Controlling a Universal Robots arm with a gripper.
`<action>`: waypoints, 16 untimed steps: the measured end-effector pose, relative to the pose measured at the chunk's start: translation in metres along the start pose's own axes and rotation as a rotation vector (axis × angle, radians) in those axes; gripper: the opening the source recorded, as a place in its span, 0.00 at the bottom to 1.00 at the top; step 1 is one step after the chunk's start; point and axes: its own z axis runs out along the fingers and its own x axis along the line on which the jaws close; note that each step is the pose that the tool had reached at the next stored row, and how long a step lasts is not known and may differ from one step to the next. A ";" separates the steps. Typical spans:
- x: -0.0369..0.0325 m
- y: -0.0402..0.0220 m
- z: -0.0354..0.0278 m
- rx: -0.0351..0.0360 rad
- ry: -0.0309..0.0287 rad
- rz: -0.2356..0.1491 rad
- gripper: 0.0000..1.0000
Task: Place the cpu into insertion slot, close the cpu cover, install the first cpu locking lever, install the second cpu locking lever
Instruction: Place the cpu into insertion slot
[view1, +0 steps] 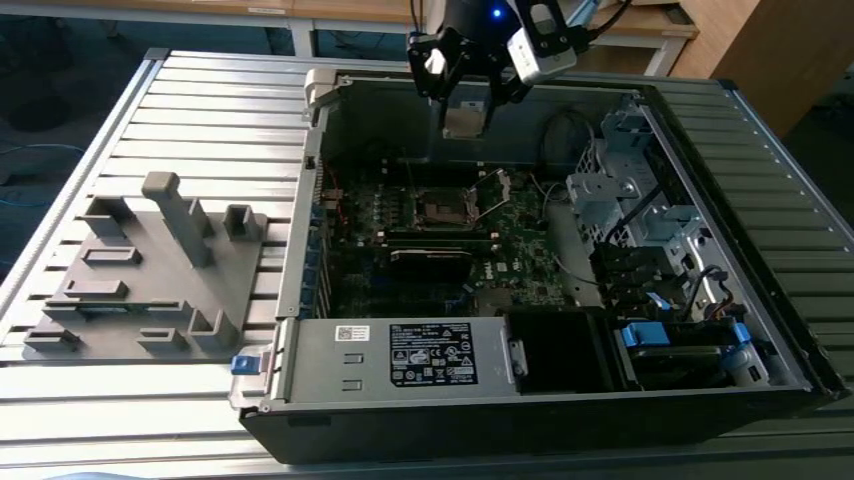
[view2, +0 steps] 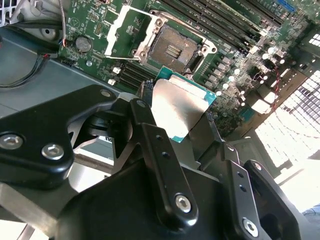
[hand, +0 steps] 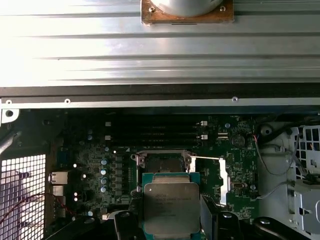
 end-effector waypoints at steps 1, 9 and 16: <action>0.0000 0.0000 0.0005 0.0001 0.0001 0.000 0.54; 0.0000 -0.0002 0.0019 0.0004 0.0000 0.000 0.54; -0.0001 -0.0004 0.0043 0.0005 0.0000 0.000 0.54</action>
